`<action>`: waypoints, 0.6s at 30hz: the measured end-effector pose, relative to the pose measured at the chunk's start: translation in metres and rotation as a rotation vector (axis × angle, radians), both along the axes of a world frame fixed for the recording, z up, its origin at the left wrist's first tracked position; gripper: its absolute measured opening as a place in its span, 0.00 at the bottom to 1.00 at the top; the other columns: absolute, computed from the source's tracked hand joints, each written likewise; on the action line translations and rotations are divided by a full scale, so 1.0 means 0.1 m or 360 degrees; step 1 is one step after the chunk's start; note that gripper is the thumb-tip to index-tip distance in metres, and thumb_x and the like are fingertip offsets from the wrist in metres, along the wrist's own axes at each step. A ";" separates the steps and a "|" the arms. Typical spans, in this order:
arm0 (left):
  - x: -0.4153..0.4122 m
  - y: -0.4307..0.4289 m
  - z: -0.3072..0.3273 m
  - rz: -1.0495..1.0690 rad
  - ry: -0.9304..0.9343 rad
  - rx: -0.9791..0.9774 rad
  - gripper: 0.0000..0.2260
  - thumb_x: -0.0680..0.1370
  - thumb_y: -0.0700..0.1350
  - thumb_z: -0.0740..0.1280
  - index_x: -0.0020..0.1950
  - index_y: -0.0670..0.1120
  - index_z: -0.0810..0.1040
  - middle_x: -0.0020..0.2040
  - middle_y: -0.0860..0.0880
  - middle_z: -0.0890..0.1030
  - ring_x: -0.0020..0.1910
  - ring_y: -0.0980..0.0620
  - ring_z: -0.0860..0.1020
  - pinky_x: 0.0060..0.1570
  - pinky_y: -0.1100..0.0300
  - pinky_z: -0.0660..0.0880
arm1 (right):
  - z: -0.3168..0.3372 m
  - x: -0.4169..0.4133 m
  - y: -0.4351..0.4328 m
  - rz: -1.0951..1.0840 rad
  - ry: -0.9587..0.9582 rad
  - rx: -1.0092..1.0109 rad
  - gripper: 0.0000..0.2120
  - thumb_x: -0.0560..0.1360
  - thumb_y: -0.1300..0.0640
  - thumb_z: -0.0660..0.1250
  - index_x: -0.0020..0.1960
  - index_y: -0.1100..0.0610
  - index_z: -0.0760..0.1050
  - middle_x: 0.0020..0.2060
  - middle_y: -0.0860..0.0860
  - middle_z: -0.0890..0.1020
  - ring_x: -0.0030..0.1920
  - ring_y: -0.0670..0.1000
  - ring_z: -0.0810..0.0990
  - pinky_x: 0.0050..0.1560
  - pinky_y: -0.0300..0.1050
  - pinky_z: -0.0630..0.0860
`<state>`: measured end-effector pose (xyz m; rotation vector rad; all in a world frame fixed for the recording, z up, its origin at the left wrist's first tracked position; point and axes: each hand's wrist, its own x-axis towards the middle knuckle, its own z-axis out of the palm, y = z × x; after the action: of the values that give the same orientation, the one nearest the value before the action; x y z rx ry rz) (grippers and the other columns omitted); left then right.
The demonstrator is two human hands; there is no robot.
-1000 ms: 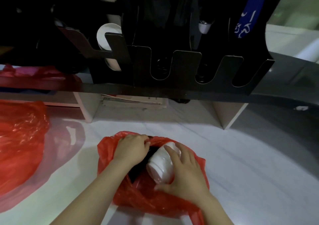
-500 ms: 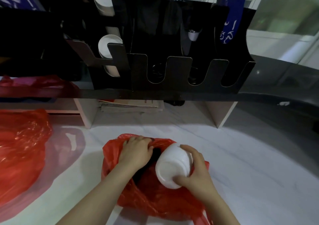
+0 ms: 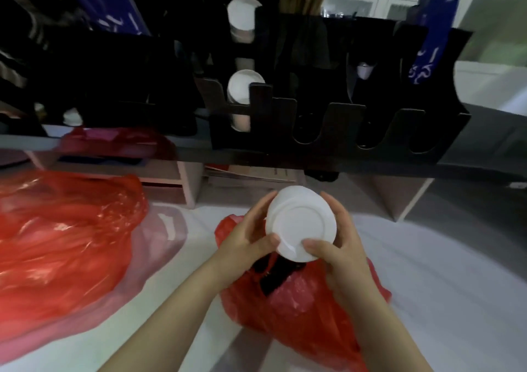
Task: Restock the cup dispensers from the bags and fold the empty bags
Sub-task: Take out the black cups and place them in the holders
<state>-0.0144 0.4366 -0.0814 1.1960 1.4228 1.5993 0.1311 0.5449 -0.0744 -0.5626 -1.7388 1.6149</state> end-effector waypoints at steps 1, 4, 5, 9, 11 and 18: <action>-0.08 -0.11 0.02 0.0057 -0.0079 0.0002 0.40 0.64 0.65 0.74 0.72 0.56 0.63 0.67 0.56 0.73 0.67 0.54 0.72 0.60 0.60 0.72 | 0.03 -0.11 -0.08 0.0061 0.0013 -0.0010 0.37 0.56 0.51 0.75 0.64 0.40 0.71 0.57 0.43 0.78 0.57 0.48 0.78 0.47 0.47 0.80; -0.35 -0.45 0.07 0.0238 -0.0231 0.0086 0.35 0.65 0.53 0.74 0.70 0.54 0.67 0.66 0.50 0.75 0.65 0.47 0.73 0.62 0.46 0.73 | 0.12 -0.46 -0.34 0.0235 0.0028 0.0044 0.38 0.59 0.51 0.76 0.67 0.42 0.68 0.60 0.44 0.77 0.59 0.50 0.77 0.50 0.53 0.80; -0.45 -0.57 0.12 0.0309 -0.0266 0.0126 0.33 0.65 0.51 0.73 0.69 0.54 0.69 0.65 0.50 0.76 0.65 0.46 0.74 0.61 0.46 0.73 | 0.16 -0.59 -0.43 0.0274 0.0028 0.0067 0.38 0.60 0.50 0.76 0.67 0.41 0.68 0.60 0.44 0.76 0.60 0.50 0.77 0.51 0.53 0.80; -0.89 -1.04 0.34 0.0452 -0.0293 0.0227 0.28 0.65 0.50 0.71 0.66 0.57 0.72 0.62 0.53 0.78 0.61 0.49 0.77 0.49 0.57 0.77 | 0.34 -1.17 -0.82 0.0352 0.0057 0.0083 0.35 0.63 0.45 0.74 0.67 0.37 0.67 0.61 0.41 0.76 0.61 0.47 0.77 0.54 0.49 0.79; -1.14 -1.28 0.48 0.0525 -0.0235 0.0263 0.28 0.66 0.50 0.70 0.66 0.56 0.72 0.61 0.52 0.79 0.60 0.49 0.77 0.51 0.55 0.77 | 0.46 -1.47 -1.03 0.0378 0.0068 0.0112 0.33 0.64 0.43 0.72 0.67 0.37 0.67 0.61 0.41 0.77 0.61 0.47 0.77 0.54 0.47 0.78; -1.97 -1.85 0.82 0.0698 0.0114 0.0266 0.32 0.69 0.61 0.67 0.72 0.54 0.66 0.63 0.58 0.76 0.62 0.58 0.75 0.55 0.63 0.74 | 0.82 -2.52 -1.65 0.0346 0.0233 0.0013 0.28 0.65 0.43 0.69 0.64 0.47 0.74 0.57 0.48 0.81 0.57 0.50 0.80 0.51 0.50 0.80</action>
<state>-0.2119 0.2519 0.0009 1.0916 1.7116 2.0223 -0.1204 0.3802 0.0078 -0.2503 -1.7439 1.7494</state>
